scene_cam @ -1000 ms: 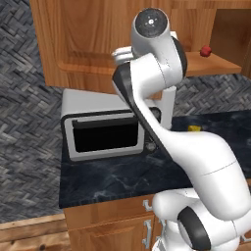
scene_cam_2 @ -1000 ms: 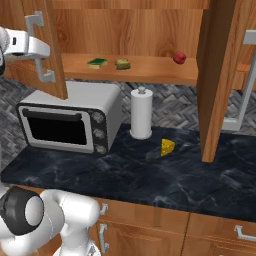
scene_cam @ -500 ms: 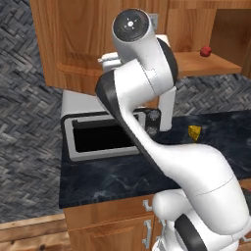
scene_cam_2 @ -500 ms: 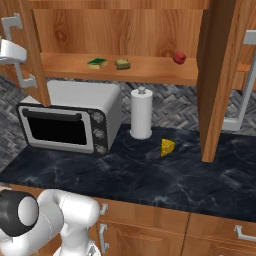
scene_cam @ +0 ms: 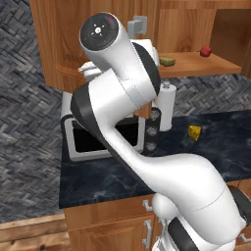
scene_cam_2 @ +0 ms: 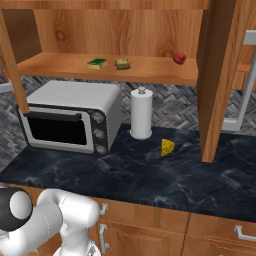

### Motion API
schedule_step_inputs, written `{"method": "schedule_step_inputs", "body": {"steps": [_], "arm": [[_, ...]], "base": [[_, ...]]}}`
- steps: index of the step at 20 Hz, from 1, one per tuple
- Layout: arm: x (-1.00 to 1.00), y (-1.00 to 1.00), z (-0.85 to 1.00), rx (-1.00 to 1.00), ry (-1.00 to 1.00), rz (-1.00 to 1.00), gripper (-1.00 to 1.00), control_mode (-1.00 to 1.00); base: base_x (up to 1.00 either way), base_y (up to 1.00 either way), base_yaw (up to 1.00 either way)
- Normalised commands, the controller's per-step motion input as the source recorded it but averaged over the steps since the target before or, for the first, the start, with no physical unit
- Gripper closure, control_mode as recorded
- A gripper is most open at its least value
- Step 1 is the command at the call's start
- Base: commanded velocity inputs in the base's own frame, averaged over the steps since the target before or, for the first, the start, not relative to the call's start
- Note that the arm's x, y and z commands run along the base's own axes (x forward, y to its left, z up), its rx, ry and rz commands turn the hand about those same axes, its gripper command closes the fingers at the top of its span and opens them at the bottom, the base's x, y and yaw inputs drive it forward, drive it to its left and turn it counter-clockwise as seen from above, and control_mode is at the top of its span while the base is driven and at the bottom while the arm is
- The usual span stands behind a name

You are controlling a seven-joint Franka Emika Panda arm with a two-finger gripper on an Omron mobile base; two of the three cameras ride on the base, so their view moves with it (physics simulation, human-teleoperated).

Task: Pick the sponge and sponge from the cabinet and place them on the counter.

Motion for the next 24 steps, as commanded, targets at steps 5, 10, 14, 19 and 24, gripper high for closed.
{"method": "schedule_step_inputs", "body": {"steps": [5,10,14,19,24], "arm": [[-0.41,-0.11,0.15,-0.04,-0.02,-0.10,-1.00,-1.00],[-0.33,-0.06,0.27,0.00,-0.06,-0.12,-1.00,-1.00],[-0.52,-0.03,0.11,0.00,-0.04,-0.02,-1.00,-1.00],[-0.52,-0.50,0.01,0.11,-0.01,0.00,-1.00,-1.00],[-0.45,-0.75,0.01,0.21,-0.02,0.00,-1.00,-1.00]], "base": [[0.00,0.00,0.00],[0.00,0.00,0.00],[0.00,0.00,0.00],[0.00,0.00,0.00],[0.00,0.00,0.00]]}}
